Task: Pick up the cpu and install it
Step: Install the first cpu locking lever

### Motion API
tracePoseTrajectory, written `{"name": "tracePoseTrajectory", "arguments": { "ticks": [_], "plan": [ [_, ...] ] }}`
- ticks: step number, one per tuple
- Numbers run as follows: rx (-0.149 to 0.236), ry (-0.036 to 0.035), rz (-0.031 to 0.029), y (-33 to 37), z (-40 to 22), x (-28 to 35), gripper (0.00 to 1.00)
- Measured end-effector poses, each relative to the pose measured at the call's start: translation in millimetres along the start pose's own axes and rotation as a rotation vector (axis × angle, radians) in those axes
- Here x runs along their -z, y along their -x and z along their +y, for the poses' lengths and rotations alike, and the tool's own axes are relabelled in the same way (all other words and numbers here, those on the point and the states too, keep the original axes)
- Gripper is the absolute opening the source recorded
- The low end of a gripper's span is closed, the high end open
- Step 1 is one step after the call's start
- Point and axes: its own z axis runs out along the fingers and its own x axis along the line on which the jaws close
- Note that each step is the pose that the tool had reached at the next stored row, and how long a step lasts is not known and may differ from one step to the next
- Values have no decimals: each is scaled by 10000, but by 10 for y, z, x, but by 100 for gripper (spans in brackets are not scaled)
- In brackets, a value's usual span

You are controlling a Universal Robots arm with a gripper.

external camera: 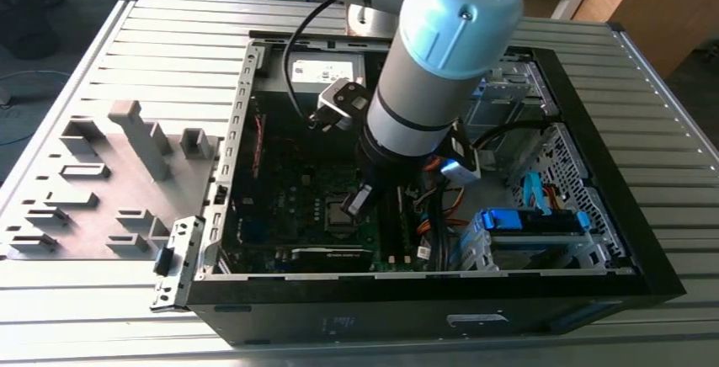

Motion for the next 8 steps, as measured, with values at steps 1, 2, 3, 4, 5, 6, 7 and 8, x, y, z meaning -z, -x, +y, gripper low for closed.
{"name": "tracePoseTrajectory", "arguments": {
  "ticks": [1,2,3,4,5,6,7,8],
  "plan": [
    [1,-6,-12,-1,2,0,11],
    [2,-13,-21,-4,6,-1,11],
    [2,-19,-27,-6,9,-1,11],
    [3,-25,-31,-9,13,-1,11],
    [3,-27,-32,-11,16,-1,11],
    [3,-28,-33,-12,17,-1,11],
    [4,-29,-31,-12,18,4,11],
    [3,-30,-30,-13,19,12,11]
  ]
}}
